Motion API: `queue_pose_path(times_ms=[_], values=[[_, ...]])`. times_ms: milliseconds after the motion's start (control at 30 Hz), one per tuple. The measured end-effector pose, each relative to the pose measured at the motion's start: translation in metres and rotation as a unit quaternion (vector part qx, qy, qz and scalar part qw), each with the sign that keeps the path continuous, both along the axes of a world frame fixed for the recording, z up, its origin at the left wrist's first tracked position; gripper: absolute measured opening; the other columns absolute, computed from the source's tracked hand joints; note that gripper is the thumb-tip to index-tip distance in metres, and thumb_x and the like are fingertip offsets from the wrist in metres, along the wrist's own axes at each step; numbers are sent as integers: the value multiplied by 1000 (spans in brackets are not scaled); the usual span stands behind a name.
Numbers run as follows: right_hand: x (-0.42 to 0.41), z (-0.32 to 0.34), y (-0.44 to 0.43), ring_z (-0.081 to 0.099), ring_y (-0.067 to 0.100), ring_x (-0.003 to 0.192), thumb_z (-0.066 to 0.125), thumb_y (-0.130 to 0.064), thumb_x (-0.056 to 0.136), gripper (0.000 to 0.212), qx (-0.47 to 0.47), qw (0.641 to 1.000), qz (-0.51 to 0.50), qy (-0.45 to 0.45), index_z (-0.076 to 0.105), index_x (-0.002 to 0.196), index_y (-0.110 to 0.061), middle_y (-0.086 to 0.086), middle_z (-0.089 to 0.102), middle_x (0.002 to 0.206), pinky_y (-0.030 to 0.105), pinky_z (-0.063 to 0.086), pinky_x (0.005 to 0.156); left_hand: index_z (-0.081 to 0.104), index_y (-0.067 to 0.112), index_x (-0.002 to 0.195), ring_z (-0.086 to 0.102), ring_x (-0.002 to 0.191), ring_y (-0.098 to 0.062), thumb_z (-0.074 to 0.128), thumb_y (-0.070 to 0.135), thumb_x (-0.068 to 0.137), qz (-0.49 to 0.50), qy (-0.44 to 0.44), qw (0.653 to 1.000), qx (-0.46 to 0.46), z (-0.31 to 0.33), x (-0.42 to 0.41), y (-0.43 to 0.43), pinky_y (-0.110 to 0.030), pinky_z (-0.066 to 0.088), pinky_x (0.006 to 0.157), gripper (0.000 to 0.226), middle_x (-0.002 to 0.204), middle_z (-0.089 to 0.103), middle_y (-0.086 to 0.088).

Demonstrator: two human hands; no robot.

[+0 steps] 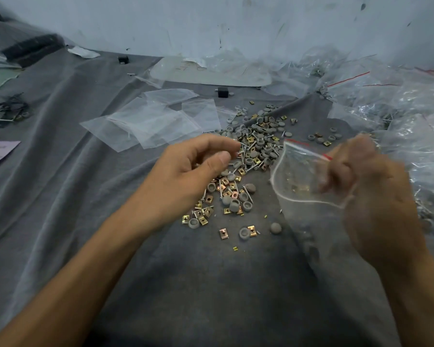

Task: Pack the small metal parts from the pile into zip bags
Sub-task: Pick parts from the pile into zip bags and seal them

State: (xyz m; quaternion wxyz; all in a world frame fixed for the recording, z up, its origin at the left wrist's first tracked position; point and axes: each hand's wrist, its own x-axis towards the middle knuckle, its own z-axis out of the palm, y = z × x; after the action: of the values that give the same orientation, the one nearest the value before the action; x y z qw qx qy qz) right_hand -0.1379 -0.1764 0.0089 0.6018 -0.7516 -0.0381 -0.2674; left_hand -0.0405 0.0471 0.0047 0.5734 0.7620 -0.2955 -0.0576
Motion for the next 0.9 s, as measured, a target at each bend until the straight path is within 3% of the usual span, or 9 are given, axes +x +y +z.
queue_pose_path(times_ms=[67,200,300,433,500,567,667,767,900], values=[[-3,8,1,45,26,63,52,-74,85,58,128,990,57,9,42,55,-25,1,48,62,39,40,70,65,28,124,66,107,1,61,29,93,-41,27,998,-42,7,-9,-5,-12,49,83,31,118,72,12],[-6,14,9,47,18,56,49,-62,88,52,279,936,209,42,41,57,-21,7,42,64,22,47,62,63,27,128,65,116,-8,64,34,88,-107,66,988,-93,13,-26,-16,-19,52,91,41,125,70,7],[-3,14,18,46,18,56,46,-59,90,53,310,914,253,64,42,55,-20,7,43,61,27,48,61,70,21,118,68,112,-17,66,30,87,-126,70,982,-122,15,-35,-19,-31,55,97,33,116,74,-1],[-1,12,20,54,17,60,57,-66,86,56,292,910,283,83,49,57,-18,6,52,61,23,52,69,75,16,101,71,96,-12,68,23,86,-122,72,975,-171,17,-39,-18,-19,54,84,19,102,78,-2],[-5,14,13,62,17,73,60,-75,79,58,228,932,263,99,63,65,-18,6,65,76,24,55,76,75,15,97,70,85,-5,69,20,85,-107,64,975,-185,18,-39,-16,-14,52,76,14,92,78,2],[-10,22,2,70,19,97,57,-85,73,64,126,963,217,98,72,70,-22,3,76,101,35,56,90,76,13,95,70,78,-3,71,19,83,-76,55,978,-188,19,-36,-15,-12,51,71,15,85,77,4],[-21,37,-13,65,18,121,61,-85,73,61,-113,979,150,74,77,86,-27,-1,69,128,42,52,96,79,15,91,70,74,-10,76,25,79,-22,64,979,-190,19,-32,-14,-15,53,66,16,84,78,-3],[-26,37,-19,66,10,112,69,-70,79,41,-299,949,78,61,74,89,-31,-13,69,118,23,49,89,81,21,91,71,73,-15,82,31,75,4,74,978,-193,17,-28,-13,-18,53,63,19,85,78,-7],[-22,35,-17,67,17,82,70,-59,83,35,-286,956,47,47,70,83,-24,-2,71,91,28,49,72,80,20,91,73,74,-16,79,33,78,16,69,976,-206,15,-27,-12,-17,52,62,18,84,78,-8]])
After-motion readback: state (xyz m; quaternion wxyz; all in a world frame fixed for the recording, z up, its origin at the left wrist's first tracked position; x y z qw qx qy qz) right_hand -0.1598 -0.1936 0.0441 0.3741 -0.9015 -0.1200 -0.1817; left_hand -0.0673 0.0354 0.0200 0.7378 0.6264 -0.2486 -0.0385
